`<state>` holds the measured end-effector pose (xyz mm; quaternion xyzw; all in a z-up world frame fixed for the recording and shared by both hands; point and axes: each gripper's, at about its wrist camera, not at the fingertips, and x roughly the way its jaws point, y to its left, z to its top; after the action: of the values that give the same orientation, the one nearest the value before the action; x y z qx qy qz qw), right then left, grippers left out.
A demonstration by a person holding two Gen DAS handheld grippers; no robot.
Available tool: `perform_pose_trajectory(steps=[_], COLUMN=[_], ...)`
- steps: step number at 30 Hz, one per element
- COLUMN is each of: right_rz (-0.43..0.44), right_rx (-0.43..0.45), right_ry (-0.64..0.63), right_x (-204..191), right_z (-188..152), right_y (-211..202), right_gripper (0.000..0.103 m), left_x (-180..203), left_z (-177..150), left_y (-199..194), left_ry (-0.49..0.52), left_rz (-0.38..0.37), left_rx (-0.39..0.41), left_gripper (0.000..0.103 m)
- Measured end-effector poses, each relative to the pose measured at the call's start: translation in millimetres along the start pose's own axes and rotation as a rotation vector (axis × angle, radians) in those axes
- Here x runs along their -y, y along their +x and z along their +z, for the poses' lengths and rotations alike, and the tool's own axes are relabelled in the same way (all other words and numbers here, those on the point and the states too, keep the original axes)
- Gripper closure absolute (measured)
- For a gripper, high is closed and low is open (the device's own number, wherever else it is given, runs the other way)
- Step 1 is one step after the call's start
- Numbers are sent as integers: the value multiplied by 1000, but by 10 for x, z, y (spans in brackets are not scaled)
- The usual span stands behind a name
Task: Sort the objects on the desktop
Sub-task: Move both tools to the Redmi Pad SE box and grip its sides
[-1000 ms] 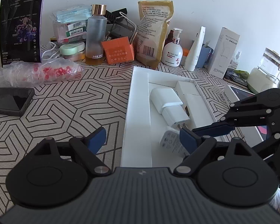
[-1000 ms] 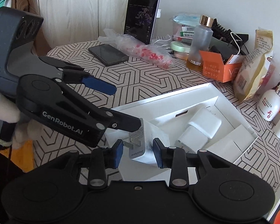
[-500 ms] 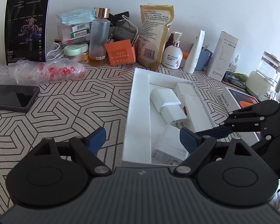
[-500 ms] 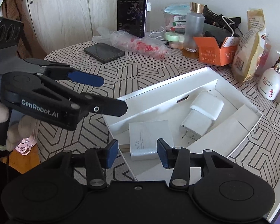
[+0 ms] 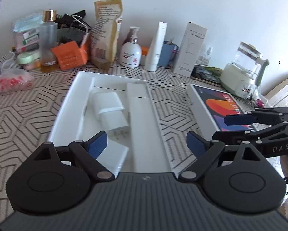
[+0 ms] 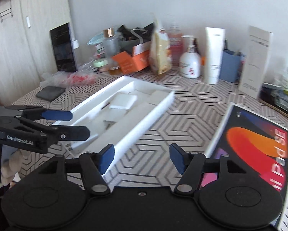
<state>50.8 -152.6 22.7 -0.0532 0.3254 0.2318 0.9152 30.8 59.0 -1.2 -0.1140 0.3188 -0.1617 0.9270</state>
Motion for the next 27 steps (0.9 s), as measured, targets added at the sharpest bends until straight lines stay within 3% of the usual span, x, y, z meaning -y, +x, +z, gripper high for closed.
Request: perform_pose_trajectory(steps=[3, 5, 11, 14, 19, 27], right_rz=[-127, -193, -264, -282, -258, -140], right_rx=[20, 26, 23, 7, 9, 12], right_ry=[35, 65, 228, 275, 333, 371], right_x=[299, 488, 1072, 1241, 1435, 1625], right_z=[-160, -272, -614, -755, -919, -922], right_y=[-217, -331, -569, -605, -639, -537], right_gripper=[30, 30, 28, 27, 23, 21], left_x=[216, 399, 852, 1036, 1144, 1285], left_z=[0, -11, -17, -20, -31, -39], left_y=[192, 281, 574, 727, 924, 1179], left_ry=[-36, 7, 91, 140, 120, 114], left_rz=[-52, -68, -145, -141, -157, -177], left_rx=[-49, -59, -133, -149, -198, -271], left_gripper=[10, 10, 10, 10, 10, 10])
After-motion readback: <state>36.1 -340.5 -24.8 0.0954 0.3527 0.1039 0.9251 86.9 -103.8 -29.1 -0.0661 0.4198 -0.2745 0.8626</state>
